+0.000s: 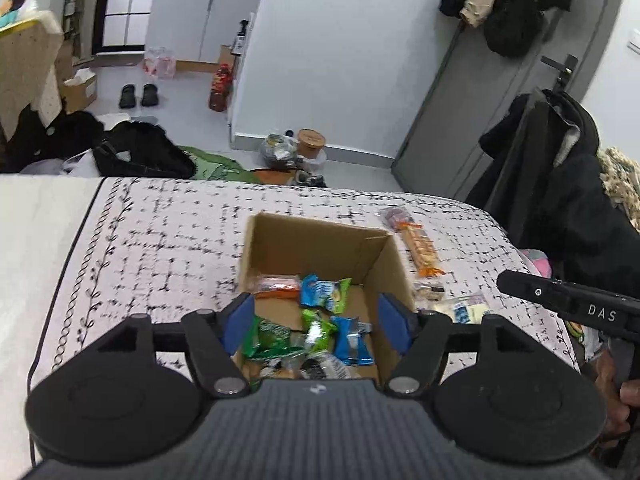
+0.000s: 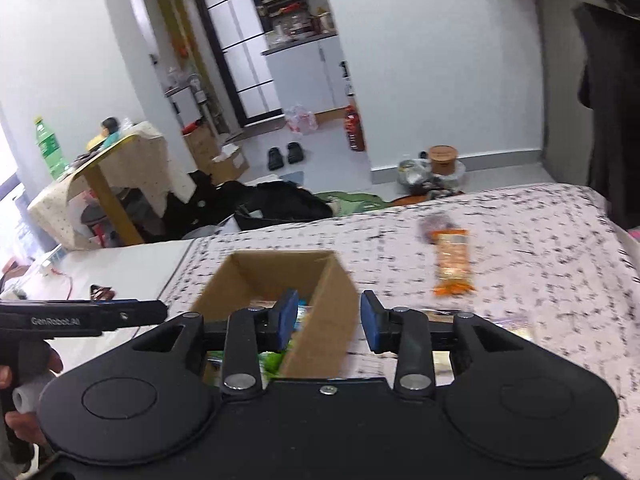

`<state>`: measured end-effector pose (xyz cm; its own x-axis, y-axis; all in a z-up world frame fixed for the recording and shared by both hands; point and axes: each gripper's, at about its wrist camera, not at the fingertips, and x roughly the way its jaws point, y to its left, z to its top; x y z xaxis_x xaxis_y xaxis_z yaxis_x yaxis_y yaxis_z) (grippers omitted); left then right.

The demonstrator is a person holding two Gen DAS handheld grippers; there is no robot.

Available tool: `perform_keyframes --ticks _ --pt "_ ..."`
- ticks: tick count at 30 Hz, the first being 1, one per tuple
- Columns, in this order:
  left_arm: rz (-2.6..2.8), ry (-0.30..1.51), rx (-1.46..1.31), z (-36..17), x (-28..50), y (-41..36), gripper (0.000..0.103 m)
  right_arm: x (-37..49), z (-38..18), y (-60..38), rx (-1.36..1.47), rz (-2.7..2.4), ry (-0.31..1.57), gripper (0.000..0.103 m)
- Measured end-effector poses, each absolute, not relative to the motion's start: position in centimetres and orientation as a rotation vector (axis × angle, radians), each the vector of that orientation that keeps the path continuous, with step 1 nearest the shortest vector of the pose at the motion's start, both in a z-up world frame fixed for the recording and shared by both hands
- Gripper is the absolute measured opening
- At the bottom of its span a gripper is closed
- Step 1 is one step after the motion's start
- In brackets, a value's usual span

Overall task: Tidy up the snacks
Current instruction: 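Open both grippers over the box to drop the packets inside, then move both grippers toward the remaining white and orange packets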

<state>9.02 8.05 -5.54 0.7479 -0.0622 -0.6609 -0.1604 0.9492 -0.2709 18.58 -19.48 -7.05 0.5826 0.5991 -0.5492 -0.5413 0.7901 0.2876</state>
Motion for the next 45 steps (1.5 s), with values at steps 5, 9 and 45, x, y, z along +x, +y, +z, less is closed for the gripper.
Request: perform_keyframes --ticks 5,9,45 --pt "0.036 0.742 -0.280 -5.2 9.9 6.7 0.081 18.7 -7.1 -22.1 0.106 0.611 0.673 0.043" --pt "0.024 0.764 -0.254 -5.1 10.9 5.7 0.084 18.5 -7.0 -23.7 0.098 0.579 0.665 0.051" --pt "-0.182 0.832 -0.094 -8.2 18.5 -5.9 0.090 20.1 -11.4 -30.2 0.184 0.356 0.773 0.072"
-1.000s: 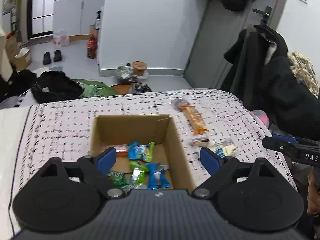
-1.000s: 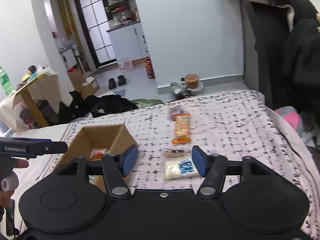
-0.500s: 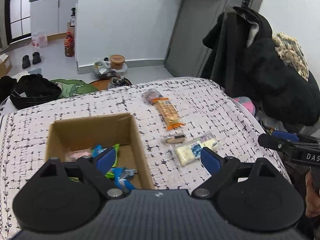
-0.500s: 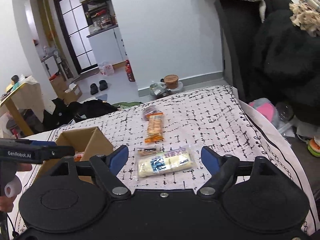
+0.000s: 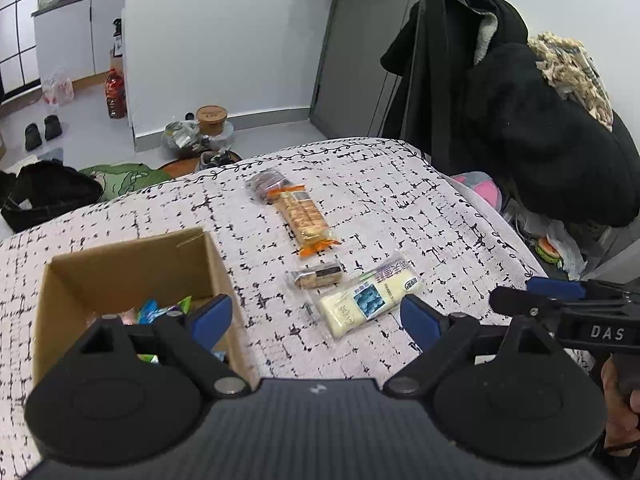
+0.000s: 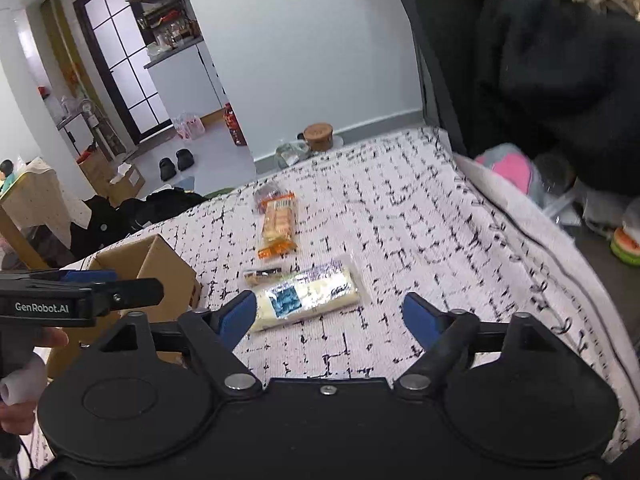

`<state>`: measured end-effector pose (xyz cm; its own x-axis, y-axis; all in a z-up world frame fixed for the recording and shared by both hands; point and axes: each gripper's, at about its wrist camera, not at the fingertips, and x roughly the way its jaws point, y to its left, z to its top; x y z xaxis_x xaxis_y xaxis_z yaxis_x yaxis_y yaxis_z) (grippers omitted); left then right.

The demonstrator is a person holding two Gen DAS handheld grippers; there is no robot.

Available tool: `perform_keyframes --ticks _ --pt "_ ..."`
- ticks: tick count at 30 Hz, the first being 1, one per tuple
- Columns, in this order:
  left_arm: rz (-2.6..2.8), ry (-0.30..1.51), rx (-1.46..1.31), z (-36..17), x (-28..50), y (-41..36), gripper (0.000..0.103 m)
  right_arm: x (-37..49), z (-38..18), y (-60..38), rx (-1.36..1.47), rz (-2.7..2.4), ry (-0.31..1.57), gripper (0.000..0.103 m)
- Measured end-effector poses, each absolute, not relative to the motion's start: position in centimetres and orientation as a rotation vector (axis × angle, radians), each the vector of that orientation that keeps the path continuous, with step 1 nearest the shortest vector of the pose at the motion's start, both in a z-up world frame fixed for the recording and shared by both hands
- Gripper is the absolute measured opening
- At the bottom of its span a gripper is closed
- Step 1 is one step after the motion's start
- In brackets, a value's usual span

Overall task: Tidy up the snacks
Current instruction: 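Move both grippers toward the remaining white and orange packets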

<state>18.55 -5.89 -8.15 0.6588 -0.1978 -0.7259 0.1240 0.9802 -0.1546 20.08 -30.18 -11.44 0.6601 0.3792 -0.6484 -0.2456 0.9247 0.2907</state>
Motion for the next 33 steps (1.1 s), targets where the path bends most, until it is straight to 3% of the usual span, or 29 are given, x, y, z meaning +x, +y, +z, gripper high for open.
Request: perform_keyframes --ticks 5,11,20,25,33 --pt "-0.205 0.820 -0.097 -8.6 19.4 -6.7 0.085 21.6 -12.9 -30.2 0.231 0.361 0.825 0.061" --pt "-0.187 0.850 -0.102 -9.8 21.2 -7.1 0.061 23.1 -14.5 -29.4 0.262 0.373 0.862 0.061" --pt "-0.124 0.868 -0.125 -11.4 23.1 -7.0 0.041 25.9 -17.0 -27.5 0.341 0.358 0.921 0.065" --pt "-0.087 0.864 -0.154 -11.6 23.8 -6.4 0.038 27.1 -18.1 -26.2 0.357 0.342 0.932 0.075" --pt "-0.044 0.874 -0.177 -12.6 24.6 -5.7 0.029 28.6 -19.6 -25.6 0.393 0.295 0.947 0.075"
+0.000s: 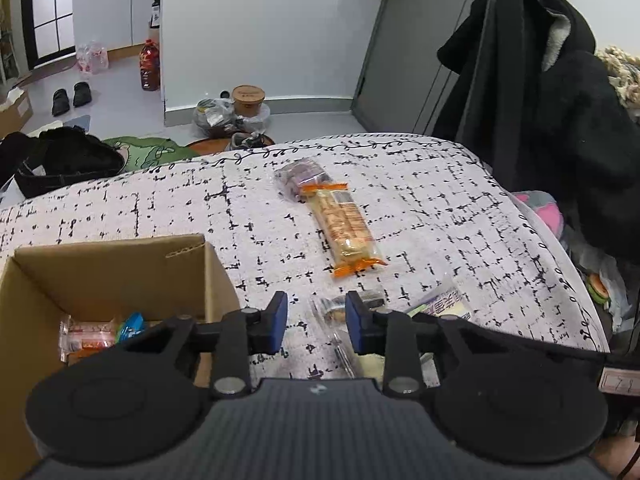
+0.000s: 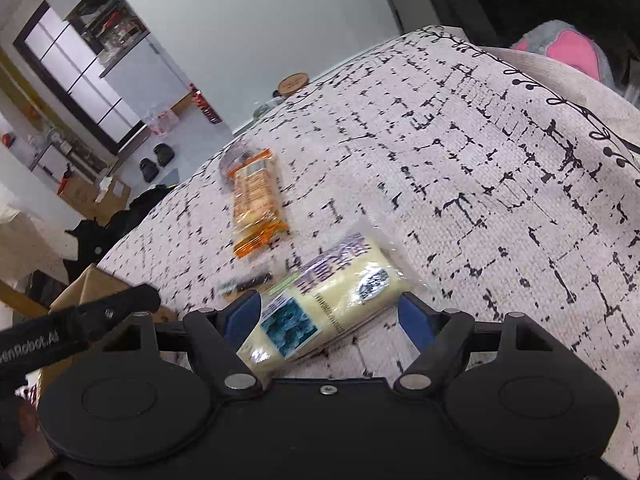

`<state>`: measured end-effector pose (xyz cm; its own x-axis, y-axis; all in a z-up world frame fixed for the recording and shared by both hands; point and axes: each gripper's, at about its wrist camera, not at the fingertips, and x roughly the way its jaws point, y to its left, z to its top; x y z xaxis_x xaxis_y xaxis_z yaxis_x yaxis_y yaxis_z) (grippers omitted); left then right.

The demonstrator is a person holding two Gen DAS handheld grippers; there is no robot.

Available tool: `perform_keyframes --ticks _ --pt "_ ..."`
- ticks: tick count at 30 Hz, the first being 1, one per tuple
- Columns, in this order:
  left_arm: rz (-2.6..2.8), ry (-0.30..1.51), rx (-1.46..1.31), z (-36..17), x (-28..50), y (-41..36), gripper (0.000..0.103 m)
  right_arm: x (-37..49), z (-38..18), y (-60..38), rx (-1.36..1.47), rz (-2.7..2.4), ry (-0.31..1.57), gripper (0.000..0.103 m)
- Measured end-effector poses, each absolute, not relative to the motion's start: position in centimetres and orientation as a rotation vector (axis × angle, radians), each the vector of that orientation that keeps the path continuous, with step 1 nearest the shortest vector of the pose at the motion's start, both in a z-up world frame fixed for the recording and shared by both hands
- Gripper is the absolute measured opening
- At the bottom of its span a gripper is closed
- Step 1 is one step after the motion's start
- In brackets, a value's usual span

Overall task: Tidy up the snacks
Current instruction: 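Move both grippers toward the remaining white and orange packets, then grasp a small clear packet with the left gripper while the right grasps the white-blue cake packet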

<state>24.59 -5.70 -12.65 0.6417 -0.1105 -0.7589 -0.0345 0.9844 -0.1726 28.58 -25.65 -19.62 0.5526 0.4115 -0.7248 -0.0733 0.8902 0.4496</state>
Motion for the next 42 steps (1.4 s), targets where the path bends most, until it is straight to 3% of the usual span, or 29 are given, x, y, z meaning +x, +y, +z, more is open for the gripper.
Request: perform_keyframes --ticks 8,11,12,15,18,23,37,42 --pt "-0.041 0.858 -0.161 -12.9 25.3 -6.2 0.028 30.0 -20.1 -24.5 0.358 0.249 0.939 0.079" --pt "-0.037 0.854 -0.159 -12.8 25.6 -6.4 0.028 30.0 -20.1 -24.2 0.294 0.236 0.925 0.063" --pt "-0.040 0.851 -0.160 -12.7 25.6 -6.4 0.028 30.0 -20.1 -24.3 0.288 0.244 0.920 0.053" --pt "-0.065 0.825 -0.150 -12.2 25.6 -7.2 0.028 30.2 -19.9 -24.9 0.277 0.264 0.919 0.043" --pt "-0.079 0.830 -0.141 -12.4 26.0 -7.9 0.028 30.0 -19.4 -25.4 0.237 0.263 0.890 0.034" --pt "-0.099 0.865 -0.123 -13.4 26.7 -8.9 0.032 29.8 -19.1 -26.4 0.219 0.269 0.877 0.031" --pt "-0.098 0.956 -0.078 -16.9 29.0 -10.6 0.033 29.5 -18.5 -28.1 0.139 0.231 0.837 0.034" --pt "-0.093 1.027 -0.109 -18.1 29.1 -10.2 0.034 29.6 -18.6 -27.8 0.168 0.246 0.846 0.060"
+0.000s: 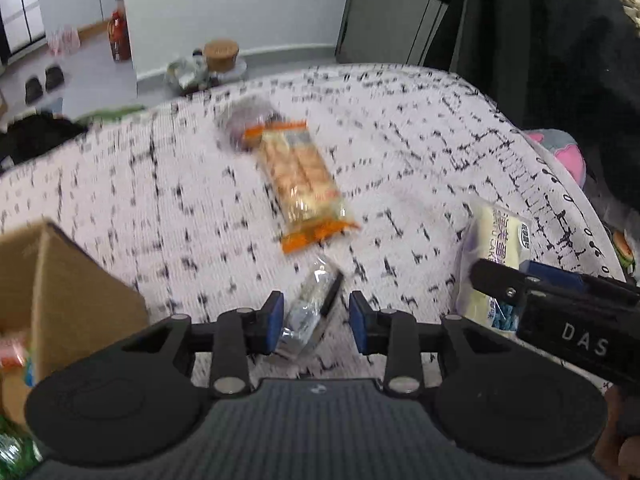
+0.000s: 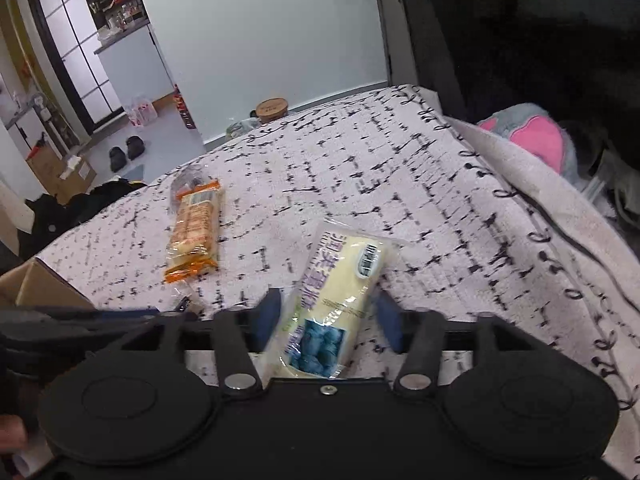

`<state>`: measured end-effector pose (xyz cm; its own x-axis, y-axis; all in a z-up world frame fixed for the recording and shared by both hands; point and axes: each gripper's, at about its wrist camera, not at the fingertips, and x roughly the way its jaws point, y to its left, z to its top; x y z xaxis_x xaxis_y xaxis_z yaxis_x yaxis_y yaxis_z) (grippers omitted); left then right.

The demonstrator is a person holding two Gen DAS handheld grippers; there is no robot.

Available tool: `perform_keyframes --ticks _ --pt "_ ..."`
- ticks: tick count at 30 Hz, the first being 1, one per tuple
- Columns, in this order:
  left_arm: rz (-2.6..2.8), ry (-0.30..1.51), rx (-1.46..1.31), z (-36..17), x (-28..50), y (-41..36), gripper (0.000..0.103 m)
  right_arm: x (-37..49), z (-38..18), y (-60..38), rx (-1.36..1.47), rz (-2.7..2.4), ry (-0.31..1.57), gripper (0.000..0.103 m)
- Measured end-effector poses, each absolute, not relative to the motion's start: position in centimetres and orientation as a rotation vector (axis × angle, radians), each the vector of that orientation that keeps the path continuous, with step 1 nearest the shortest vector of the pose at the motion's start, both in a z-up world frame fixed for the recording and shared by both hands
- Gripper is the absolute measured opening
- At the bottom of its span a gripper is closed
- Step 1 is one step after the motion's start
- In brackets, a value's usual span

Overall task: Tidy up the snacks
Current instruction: 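Grasp a small clear packet with the left gripper while the right grasps the white-blue cake packet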

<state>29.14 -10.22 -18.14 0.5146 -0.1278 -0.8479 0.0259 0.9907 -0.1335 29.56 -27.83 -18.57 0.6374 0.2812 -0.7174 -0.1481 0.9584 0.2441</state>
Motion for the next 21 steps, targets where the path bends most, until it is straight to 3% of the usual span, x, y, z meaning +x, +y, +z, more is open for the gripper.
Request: perform_keyframes --ticks 7,10,12,16,21 --pt "-0.074 1.023 -0.099 -18.5 28.8 -10.3 0.034 29.7 -19.5 -26.7 0.104 0.269 0.892 0.063" --pt "-0.058 1.021 -0.066 -18.6 28.7 -10.6 0.028 29.7 -19.6 -26.7 0.090 0.268 0.921 0.060" --pt "-0.057 1.022 -0.058 -18.5 28.7 -10.7 0.019 29.4 -19.6 -26.7 0.065 0.260 0.930 0.050" --pt "-0.077 1.025 -0.097 -18.2 28.3 -10.5 0.017 29.3 -19.5 -27.2 0.071 0.229 0.951 0.038" --pt "-0.118 1.000 -0.119 -17.0 27.2 -10.7 0.016 29.0 -18.7 -27.7 0.140 0.207 0.963 0.033"
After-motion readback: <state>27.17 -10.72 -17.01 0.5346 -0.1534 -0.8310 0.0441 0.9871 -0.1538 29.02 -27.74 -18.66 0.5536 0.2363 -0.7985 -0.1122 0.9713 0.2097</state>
